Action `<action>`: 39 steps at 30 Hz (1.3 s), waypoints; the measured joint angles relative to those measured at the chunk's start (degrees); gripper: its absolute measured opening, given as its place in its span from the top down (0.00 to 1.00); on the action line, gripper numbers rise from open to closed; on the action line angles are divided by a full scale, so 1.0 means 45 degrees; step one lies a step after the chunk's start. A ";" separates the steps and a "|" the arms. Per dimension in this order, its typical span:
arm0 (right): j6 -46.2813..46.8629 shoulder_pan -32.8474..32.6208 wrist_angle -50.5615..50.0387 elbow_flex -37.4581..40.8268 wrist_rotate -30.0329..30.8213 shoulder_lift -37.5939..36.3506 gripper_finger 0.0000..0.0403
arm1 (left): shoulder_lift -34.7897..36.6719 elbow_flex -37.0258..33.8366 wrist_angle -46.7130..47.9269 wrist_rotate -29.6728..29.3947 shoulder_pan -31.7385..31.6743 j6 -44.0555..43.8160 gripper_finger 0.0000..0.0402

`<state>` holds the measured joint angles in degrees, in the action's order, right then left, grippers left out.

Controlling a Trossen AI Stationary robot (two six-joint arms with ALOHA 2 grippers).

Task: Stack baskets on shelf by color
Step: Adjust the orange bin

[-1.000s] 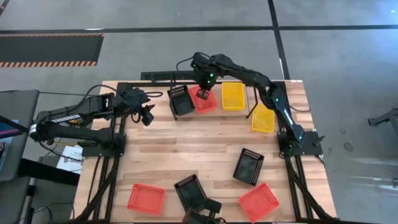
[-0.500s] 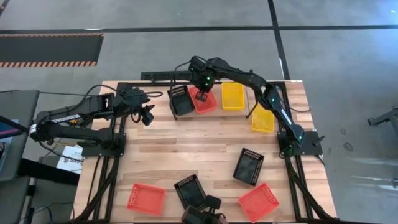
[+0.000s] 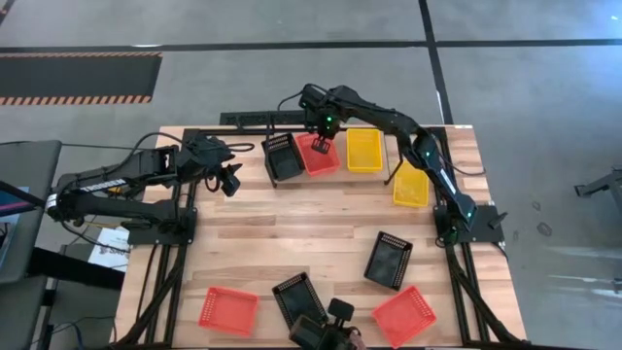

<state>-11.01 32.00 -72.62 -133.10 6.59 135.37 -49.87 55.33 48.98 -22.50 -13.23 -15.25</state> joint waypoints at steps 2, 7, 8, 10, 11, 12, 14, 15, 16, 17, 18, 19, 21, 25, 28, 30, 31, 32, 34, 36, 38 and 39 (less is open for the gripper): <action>-0.0041 -0.0052 0.0133 0.0000 0.0003 0.0000 1.00 | 0.0000 0.0000 -0.0001 0.0000 0.0000 -0.0005 0.64; -0.0437 -0.0297 -0.0264 0.0000 0.0197 -0.0046 1.00 | 0.0000 0.0000 0.0003 0.0005 0.0000 -0.0005 0.64; -0.0421 -0.0304 -0.0474 0.0000 0.0199 -0.0049 1.00 | 0.0000 0.0000 0.0003 0.0005 0.0000 -0.0005 0.64; -0.0277 -0.0277 -0.0765 0.0000 0.0211 -0.0049 1.00 | 0.0000 0.0000 0.0003 0.0005 0.0000 -0.0005 0.64; -0.0261 -0.0248 -0.0842 0.0000 0.0282 -0.0049 1.00 | 0.0000 0.0000 0.0003 0.0005 0.0000 -0.0005 0.64; -0.0252 -0.0226 -0.0878 0.0000 0.0296 -0.0049 1.00 | 0.0000 0.0000 0.0003 0.0005 0.0000 -0.0005 0.64; -0.0239 -0.0140 -0.0809 0.0000 0.0403 -0.0049 1.00 | 0.0000 0.0000 0.0003 0.0008 0.0000 -0.0005 0.64; -0.0233 -0.0121 -0.0832 0.0000 0.0473 -0.0049 1.00 | 0.0000 0.0000 0.0003 0.0010 0.0000 -0.0005 0.64; -0.0233 -0.0091 -0.0853 0.0000 0.0557 -0.0049 1.00 | 0.0000 0.0000 0.0003 0.0010 0.0000 -0.0005 0.64; -0.0233 -0.0049 -0.0890 0.0000 0.0573 -0.0049 1.00 | 0.0000 0.0000 0.0009 0.0016 0.0000 -0.0005 0.64; -0.0202 -0.0026 -0.0967 0.0000 0.0573 -0.0049 1.00 | 0.0000 0.0000 0.0018 0.0032 0.0000 -0.0005 0.64; -0.0150 -0.0009 -0.1080 0.0000 0.0573 -0.0049 1.00 | 0.0000 0.0000 0.0018 0.0053 0.0000 -0.0010 0.64; 0.0011 -0.0007 -0.1282 0.0000 0.0578 -0.0049 1.00 | 0.0000 0.0000 0.0021 0.0096 0.0000 -0.0010 0.64; 0.0137 -0.0003 -0.1936 0.0000 0.0593 -0.0049 1.00 | 0.0000 0.0000 0.0037 0.0097 0.0000 -0.0010 0.64; 0.0253 -0.0022 -0.2500 0.0000 0.0593 -0.0049 1.00 | 0.0000 0.0000 0.0037 0.0102 0.0000 -0.0006 0.64; 0.0252 -0.0049 -0.2583 0.0000 0.0695 -0.0049 1.00 | 0.0000 0.0000 0.0040 0.0107 0.0000 -0.0010 0.64; 0.0247 -0.0078 -0.2574 0.0000 0.0875 -0.0049 1.00 | 0.0000 0.0000 0.0042 0.0109 0.0002 -0.0007 0.64; 0.0243 -0.0105 -0.2559 0.0000 0.1063 -0.0049 1.00 | 0.0000 0.0000 0.0042 0.0112 0.0000 -0.0005 0.64; 0.0188 -0.0121 -0.2568 0.0000 0.1404 -0.0049 1.00 | 0.0000 0.0000 0.0042 0.0112 0.0000 -0.0005 0.64; 0.0141 -0.0183 -0.2518 0.0000 0.1572 -0.0051 1.00 | 0.0000 0.0000 0.0047 0.0117 0.0000 -0.0005 0.64; 0.0104 -0.0279 -0.2491 0.0000 0.1576 -0.0124 1.00 | 0.0000 0.0000 0.0052 0.0117 0.0000 -0.0005 0.64; 0.0053 -0.0384 -0.2445 0.0005 0.1577 -0.0210 1.00 | 0.0000 0.0000 0.0052 0.0117 0.0000 -0.0005 0.64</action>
<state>-10.77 30.27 -83.63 -133.08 13.69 134.42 -49.87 55.33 49.21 -21.98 -13.23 -15.27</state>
